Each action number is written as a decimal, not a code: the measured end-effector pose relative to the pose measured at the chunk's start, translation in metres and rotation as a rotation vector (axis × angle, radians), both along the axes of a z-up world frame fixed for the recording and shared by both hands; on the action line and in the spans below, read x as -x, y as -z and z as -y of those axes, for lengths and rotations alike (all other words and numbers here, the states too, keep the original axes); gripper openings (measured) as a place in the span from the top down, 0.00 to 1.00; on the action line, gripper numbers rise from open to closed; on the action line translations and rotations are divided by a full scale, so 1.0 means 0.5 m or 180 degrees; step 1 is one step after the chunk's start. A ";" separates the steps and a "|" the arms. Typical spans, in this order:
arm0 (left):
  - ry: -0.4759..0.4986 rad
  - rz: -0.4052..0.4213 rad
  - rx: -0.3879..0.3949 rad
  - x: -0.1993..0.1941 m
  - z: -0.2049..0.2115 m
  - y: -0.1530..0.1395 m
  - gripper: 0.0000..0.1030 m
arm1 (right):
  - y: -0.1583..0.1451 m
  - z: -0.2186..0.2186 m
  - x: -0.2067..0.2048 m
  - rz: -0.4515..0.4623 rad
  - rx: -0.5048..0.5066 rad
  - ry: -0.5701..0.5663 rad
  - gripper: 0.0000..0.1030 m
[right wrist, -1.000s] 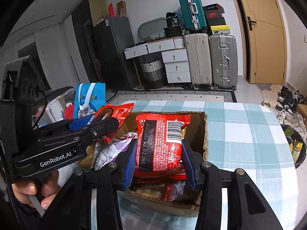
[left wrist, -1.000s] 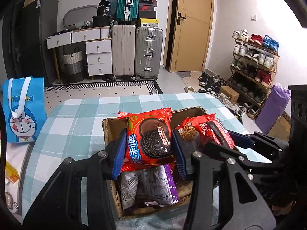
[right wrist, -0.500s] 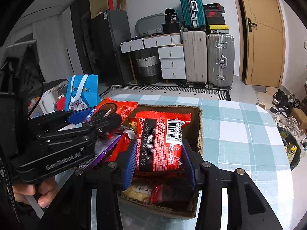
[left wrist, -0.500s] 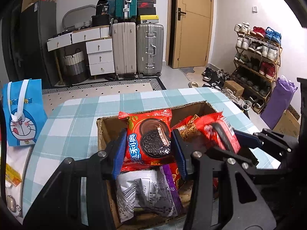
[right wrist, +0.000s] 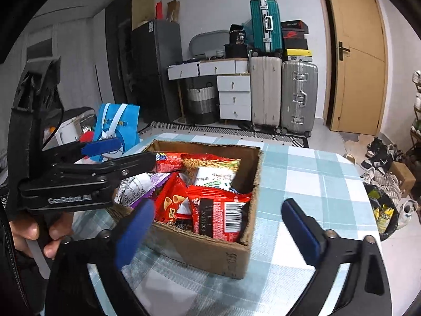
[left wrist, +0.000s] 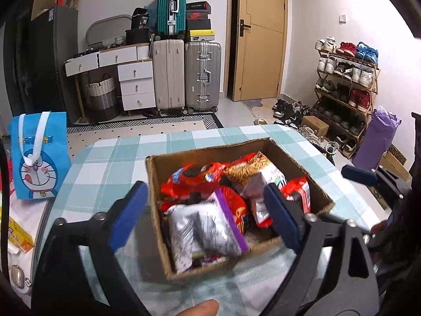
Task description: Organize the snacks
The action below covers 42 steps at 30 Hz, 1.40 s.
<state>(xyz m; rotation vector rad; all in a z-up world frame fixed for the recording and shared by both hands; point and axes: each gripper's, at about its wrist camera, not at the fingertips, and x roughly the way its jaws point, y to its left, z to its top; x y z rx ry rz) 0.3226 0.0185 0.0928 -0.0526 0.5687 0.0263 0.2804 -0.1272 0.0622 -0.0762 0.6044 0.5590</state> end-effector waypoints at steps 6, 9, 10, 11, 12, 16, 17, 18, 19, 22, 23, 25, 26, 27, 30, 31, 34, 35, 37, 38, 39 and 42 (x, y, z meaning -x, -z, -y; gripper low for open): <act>-0.0050 0.0174 0.0019 0.083 -0.019 -0.003 0.01 | -0.006 0.024 0.036 0.0082 -0.0084 0.0031 0.01; -0.0101 0.0259 0.0114 0.129 -0.030 0.002 0.01 | -0.010 0.029 0.061 0.0196 -0.0117 0.0002 0.01; -0.0109 0.0278 0.0204 0.146 -0.035 0.007 0.01 | -0.012 0.028 0.068 0.0216 -0.0133 -0.0012 0.00; -0.0117 0.0297 0.0240 0.158 -0.037 0.009 0.01 | -0.013 0.032 0.077 0.0235 -0.0160 -0.0025 0.00; -0.0128 0.0316 0.0240 0.173 -0.038 0.014 0.01 | -0.013 0.036 0.083 0.0244 -0.0183 -0.0025 0.00; -0.0175 0.0318 0.0226 0.211 -0.042 0.034 0.01 | -0.012 0.047 0.107 0.0281 -0.0278 -0.0029 0.00; -0.0148 0.0297 0.0276 0.220 -0.044 0.042 0.01 | -0.010 0.051 0.113 0.0284 -0.0292 -0.0014 0.00; -0.0134 0.0291 0.0306 0.226 -0.045 0.047 0.01 | -0.007 0.053 0.117 0.0274 -0.0297 -0.0010 0.00; -0.0138 0.0301 0.0317 0.229 -0.046 0.053 0.01 | -0.002 0.057 0.123 0.0251 -0.0308 -0.0013 0.00; -0.0206 0.0348 0.0258 0.244 -0.045 0.074 0.01 | 0.012 0.063 0.145 0.0295 -0.0289 0.0011 0.00; -0.0231 0.0358 0.0243 0.249 -0.045 0.083 0.01 | 0.017 0.065 0.149 0.0303 -0.0293 0.0007 0.00; -0.0248 0.0384 0.0224 0.253 -0.043 0.095 0.01 | 0.027 0.067 0.156 0.0288 -0.0312 -0.0011 0.00; -0.0253 0.0396 0.0206 0.251 -0.041 0.098 0.01 | 0.033 0.069 0.162 0.0299 -0.0331 -0.0033 0.00; -0.0248 0.0407 0.0169 0.252 -0.037 0.101 0.01 | 0.036 0.071 0.166 0.0326 -0.0339 -0.0037 0.00; -0.0259 0.0464 0.0100 0.255 -0.032 0.102 0.01 | 0.043 0.073 0.182 0.0498 -0.0345 0.0010 0.00; -0.0244 0.0477 0.0107 0.257 -0.031 0.105 0.01 | 0.046 0.077 0.185 0.0529 -0.0358 0.0017 0.00; -0.0239 0.0501 0.0108 0.258 -0.027 0.107 0.01 | 0.053 0.076 0.184 0.0550 -0.0353 0.0006 0.00; -0.0226 0.0520 0.0104 0.259 -0.025 0.111 0.01 | 0.056 0.074 0.182 0.0555 -0.0323 0.0004 0.00; -0.0218 0.0522 0.0087 0.259 -0.021 0.114 0.01 | 0.058 0.071 0.183 0.0560 -0.0304 0.0000 0.00; -0.0209 0.0530 0.0087 0.259 -0.021 0.114 0.01 | 0.057 0.073 0.188 0.0584 -0.0322 -0.0010 0.00; -0.0214 0.0549 0.0086 0.261 -0.021 0.114 0.01 | 0.057 0.074 0.189 0.0591 -0.0333 -0.0019 0.00; -0.0205 0.0572 0.0105 0.265 -0.023 0.114 0.01 | 0.056 0.076 0.188 0.0619 -0.0356 -0.0019 0.00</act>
